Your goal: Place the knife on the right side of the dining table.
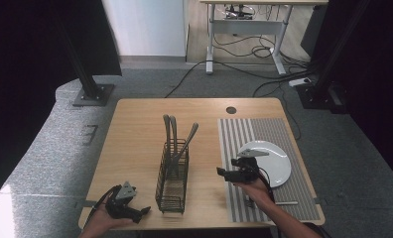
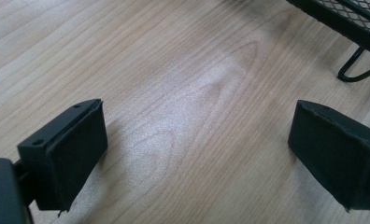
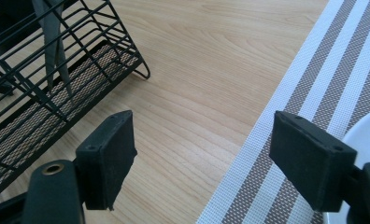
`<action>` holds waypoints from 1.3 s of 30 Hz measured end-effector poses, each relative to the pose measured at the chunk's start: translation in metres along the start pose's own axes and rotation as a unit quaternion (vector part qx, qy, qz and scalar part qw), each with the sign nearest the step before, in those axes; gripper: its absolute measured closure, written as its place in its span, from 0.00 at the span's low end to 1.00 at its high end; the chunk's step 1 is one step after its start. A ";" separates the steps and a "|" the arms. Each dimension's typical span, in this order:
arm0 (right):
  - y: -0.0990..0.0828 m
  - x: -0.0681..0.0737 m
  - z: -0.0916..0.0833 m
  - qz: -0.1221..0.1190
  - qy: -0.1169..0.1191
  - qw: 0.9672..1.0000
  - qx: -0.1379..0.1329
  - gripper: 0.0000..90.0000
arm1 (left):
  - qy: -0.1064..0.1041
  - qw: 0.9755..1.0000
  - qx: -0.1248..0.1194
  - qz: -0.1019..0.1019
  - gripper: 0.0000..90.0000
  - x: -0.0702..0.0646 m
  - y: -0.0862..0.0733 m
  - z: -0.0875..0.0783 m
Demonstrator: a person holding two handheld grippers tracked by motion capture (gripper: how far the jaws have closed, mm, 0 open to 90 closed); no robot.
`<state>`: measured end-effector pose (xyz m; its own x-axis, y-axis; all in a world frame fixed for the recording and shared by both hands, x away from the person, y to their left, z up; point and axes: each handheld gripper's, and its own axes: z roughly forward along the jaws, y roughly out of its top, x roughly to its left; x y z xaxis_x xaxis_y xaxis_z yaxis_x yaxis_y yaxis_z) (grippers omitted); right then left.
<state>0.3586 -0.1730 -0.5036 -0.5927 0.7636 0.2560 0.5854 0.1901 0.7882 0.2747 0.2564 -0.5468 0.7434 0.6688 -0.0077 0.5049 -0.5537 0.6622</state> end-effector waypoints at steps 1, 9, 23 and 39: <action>0.000 0.000 0.000 0.001 0.003 1.000 0.000 0.27 | 0.000 1.000 0.000 0.000 0.05 0.000 0.000 0.000; 0.002 0.001 0.000 0.004 0.009 1.000 -0.006 0.31 | 0.000 1.000 -0.001 0.000 0.05 0.000 0.000 0.000; 0.032 0.008 0.002 -0.014 0.053 0.998 -0.030 0.27 | 0.001 1.000 -0.001 -0.001 0.05 0.000 0.000 0.000; 0.074 0.017 0.025 0.004 0.083 0.995 -0.060 0.38 | 0.001 1.000 -0.004 -0.001 0.05 0.000 -0.001 0.000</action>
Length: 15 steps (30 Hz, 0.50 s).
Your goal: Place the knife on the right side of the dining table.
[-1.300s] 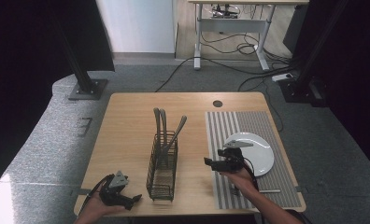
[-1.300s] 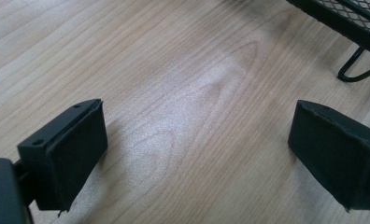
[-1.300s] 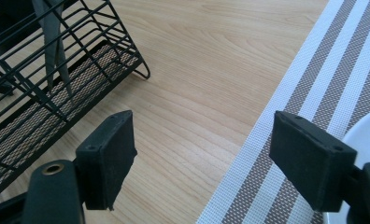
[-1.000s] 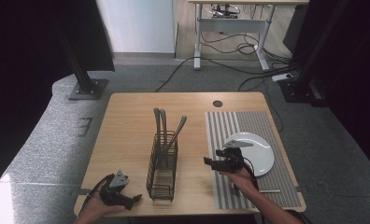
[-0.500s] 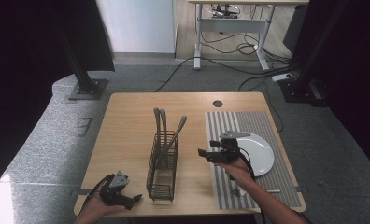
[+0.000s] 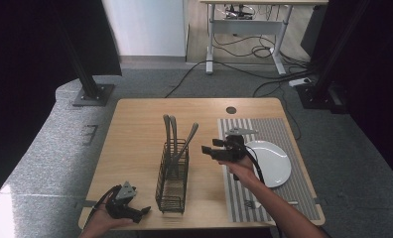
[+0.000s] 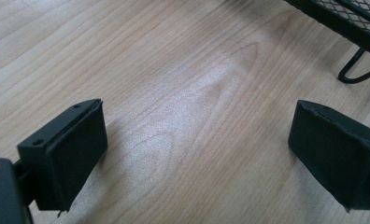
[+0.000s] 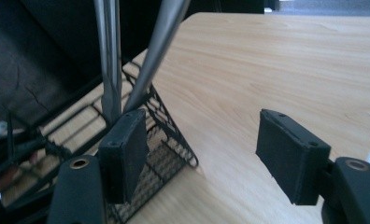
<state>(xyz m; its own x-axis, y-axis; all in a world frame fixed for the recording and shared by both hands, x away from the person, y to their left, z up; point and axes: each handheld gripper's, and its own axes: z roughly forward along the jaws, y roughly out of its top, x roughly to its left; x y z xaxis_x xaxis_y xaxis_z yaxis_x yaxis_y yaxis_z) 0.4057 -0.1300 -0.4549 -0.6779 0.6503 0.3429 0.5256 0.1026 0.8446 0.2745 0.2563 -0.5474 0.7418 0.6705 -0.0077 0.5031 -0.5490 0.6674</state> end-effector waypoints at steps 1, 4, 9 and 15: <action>0.005 0.002 0.006 -0.001 0.005 1.000 -0.005 0.39 | 0.000 1.000 0.000 0.000 0.05 0.000 0.000 0.000; 0.009 0.004 0.013 -0.007 0.006 1.000 -0.007 0.41 | 0.000 1.000 -0.001 0.000 0.05 0.000 0.000 0.000; 0.021 0.009 0.029 -0.008 0.021 1.000 -0.017 0.45 | 0.000 1.000 -0.002 0.000 0.05 0.000 0.000 0.000; 0.028 0.009 0.040 -0.001 0.029 0.999 -0.026 0.50 | -0.001 1.000 -0.002 0.000 0.05 0.000 0.000 0.000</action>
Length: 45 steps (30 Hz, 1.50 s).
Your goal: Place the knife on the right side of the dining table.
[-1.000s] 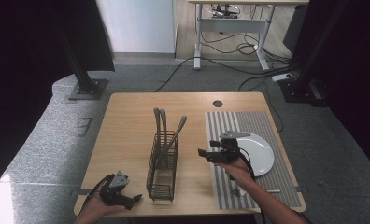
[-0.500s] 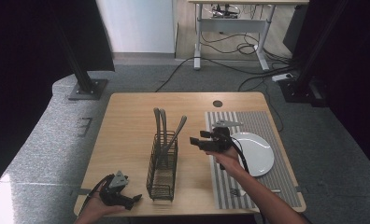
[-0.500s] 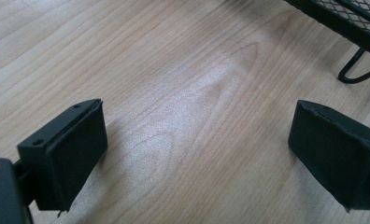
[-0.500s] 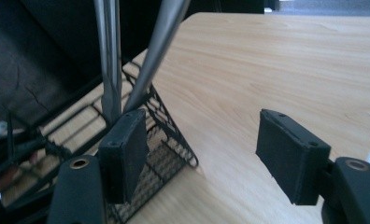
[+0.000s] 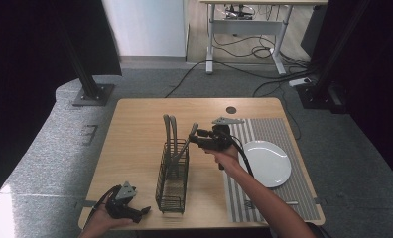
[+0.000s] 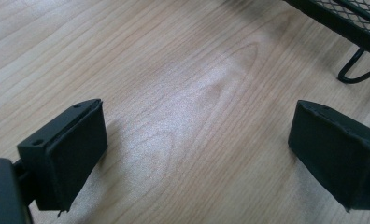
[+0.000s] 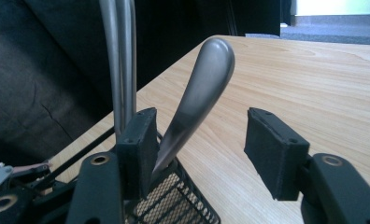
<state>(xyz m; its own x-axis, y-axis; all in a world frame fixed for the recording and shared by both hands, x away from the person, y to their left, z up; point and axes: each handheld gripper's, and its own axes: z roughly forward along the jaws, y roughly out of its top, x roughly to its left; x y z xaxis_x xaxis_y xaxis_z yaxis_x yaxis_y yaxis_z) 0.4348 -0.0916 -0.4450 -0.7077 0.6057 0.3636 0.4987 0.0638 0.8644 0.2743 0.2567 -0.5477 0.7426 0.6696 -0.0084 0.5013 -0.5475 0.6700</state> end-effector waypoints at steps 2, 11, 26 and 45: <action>0.002 -0.001 0.003 0.001 0.002 1.000 0.001 0.53 | 0.000 1.000 0.000 0.000 0.05 0.000 0.000 0.000; 0.004 -0.002 0.014 -0.001 0.036 0.999 0.010 0.71 | 0.000 1.000 0.000 0.000 0.05 0.000 0.000 0.000; 0.019 0.009 -0.004 0.029 0.094 0.995 -0.027 0.92 | -0.001 1.000 -0.001 0.000 0.05 0.000 0.000 0.000; 0.064 0.020 -0.080 -0.011 0.078 0.987 -0.138 0.92 | -0.001 1.000 -0.001 0.001 0.05 0.000 0.000 0.000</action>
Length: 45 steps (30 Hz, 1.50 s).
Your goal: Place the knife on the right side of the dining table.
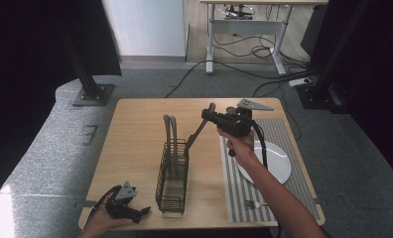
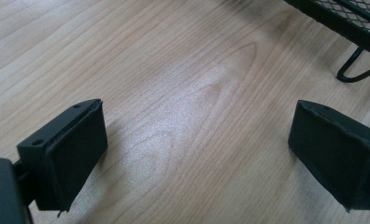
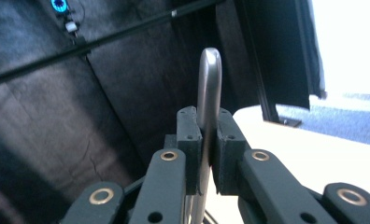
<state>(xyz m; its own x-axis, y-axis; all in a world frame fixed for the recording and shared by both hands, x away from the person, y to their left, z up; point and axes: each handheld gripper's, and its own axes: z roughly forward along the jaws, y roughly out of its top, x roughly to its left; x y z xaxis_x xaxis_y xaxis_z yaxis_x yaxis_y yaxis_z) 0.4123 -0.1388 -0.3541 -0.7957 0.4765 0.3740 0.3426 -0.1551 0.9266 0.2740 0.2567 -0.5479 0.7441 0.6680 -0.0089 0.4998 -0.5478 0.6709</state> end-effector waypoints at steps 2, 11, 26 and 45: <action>0.008 -0.002 -0.012 0.001 -0.002 1.000 -0.018 0.92 | 0.000 1.000 0.000 0.000 0.05 0.000 0.000 0.000; 0.012 -0.011 -0.031 -0.001 -0.026 0.999 -0.033 0.92 | 0.000 1.000 -0.001 0.000 0.05 0.000 0.000 0.000; -0.019 -0.046 -0.021 0.035 -0.061 0.998 -0.008 0.92 | 0.000 1.000 -0.001 0.000 0.05 0.000 0.000 0.000; -0.035 -0.069 -0.021 0.040 -0.093 0.995 0.001 0.92 | 0.000 1.000 -0.001 0.000 0.05 0.000 0.000 0.000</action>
<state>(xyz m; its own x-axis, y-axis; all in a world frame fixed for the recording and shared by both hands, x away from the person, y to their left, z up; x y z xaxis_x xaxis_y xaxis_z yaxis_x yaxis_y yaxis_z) 0.4448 -0.1839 -0.4114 -0.6591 0.6154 0.4322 0.4020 -0.1975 0.8941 0.2741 0.2567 -0.5482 0.7444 0.6677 -0.0089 0.4983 -0.5466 0.6730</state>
